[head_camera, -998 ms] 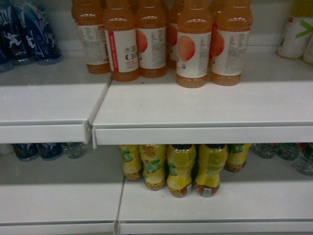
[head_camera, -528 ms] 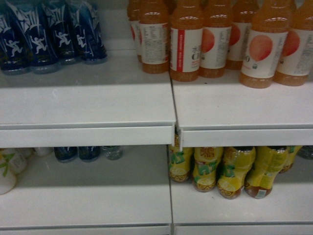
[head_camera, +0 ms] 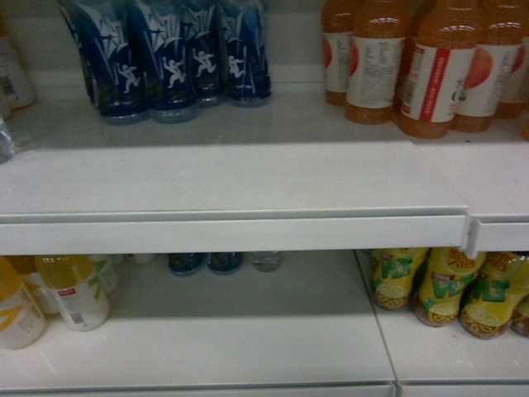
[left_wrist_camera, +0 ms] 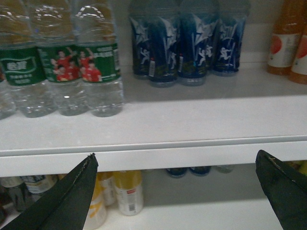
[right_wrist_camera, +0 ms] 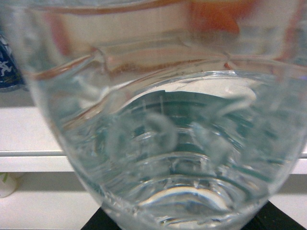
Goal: Move water from second to third shelf
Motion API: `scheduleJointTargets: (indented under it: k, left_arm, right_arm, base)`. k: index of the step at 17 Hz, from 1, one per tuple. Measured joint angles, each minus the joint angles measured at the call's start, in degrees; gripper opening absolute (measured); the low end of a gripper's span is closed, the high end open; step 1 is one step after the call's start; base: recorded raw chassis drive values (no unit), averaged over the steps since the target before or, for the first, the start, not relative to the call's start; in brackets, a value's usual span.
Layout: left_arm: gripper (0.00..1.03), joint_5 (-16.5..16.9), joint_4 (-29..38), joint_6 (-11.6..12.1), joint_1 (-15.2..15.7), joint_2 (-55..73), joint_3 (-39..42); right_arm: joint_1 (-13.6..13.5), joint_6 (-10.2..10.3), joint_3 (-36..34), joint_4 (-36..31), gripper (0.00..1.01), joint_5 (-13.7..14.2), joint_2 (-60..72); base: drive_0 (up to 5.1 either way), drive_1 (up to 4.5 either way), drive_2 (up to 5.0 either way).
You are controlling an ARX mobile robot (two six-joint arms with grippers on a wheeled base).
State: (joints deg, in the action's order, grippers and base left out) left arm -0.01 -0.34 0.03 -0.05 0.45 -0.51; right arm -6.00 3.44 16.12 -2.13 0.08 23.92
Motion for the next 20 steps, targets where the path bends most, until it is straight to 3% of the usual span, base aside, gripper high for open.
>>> scheduleJointTargets:
  k: [20]
  left_arm:
    - [0.98,0.00,0.15,0.00,0.00,0.00,0.00]
  right_arm:
    - [0.00,0.00,0.00,-0.13,0.38,-0.24,-0.02]
  base:
    - [-5.0,2.46,2.5]
